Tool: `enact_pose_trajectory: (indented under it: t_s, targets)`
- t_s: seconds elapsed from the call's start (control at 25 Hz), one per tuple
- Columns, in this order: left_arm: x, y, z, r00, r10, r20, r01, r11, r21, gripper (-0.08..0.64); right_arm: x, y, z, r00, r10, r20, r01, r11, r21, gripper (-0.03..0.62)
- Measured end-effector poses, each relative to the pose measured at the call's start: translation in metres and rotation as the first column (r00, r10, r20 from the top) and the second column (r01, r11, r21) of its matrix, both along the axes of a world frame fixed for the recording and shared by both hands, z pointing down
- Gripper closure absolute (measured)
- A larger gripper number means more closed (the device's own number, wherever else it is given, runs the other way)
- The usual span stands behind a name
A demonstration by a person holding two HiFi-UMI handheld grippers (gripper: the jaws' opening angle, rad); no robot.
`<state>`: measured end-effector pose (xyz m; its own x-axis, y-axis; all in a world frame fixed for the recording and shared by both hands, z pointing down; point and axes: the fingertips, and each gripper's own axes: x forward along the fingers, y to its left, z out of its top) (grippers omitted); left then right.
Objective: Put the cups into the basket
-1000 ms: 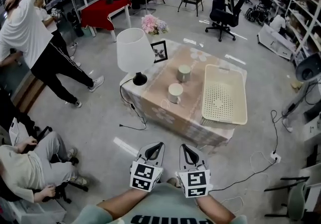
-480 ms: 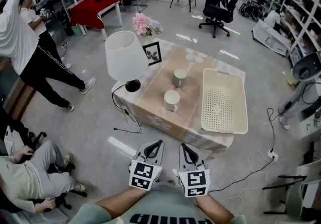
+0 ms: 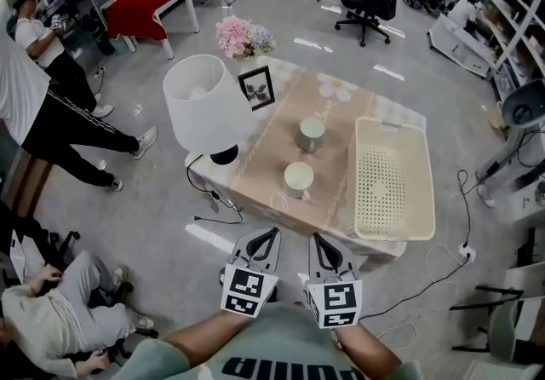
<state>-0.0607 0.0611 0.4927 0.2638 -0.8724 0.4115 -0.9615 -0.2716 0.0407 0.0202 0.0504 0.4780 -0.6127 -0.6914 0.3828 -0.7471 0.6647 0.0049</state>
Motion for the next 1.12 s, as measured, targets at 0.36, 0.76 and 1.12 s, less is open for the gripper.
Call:
enact_pose_trajectory:
  t_s: [0.36, 0.76, 1.12]
  targets:
    - [-0.026, -0.052, -0.003, 0.997, 0.073, -0.021, -0.073, 0.997, 0.005, 0.555, -0.021, -0.043, -0.002, 0.996, 0.089, -0.017, -0.089, 0.996, -0.011, 0.58]
    - [-0.055, -0.086, -0.006, 0.989, 0.137, -0.057, -0.135, 0.99, 0.029, 0.555, -0.04, -0.075, -0.01, 0.983, 0.18, -0.045, -0.18, 0.984, 0.009, 0.58]
    - [-0.07, -0.094, -0.019, 0.986, 0.152, -0.072, -0.149, 0.988, 0.048, 0.555, -0.046, -0.087, -0.028, 0.974, 0.218, -0.065, -0.216, 0.976, 0.037, 0.58]
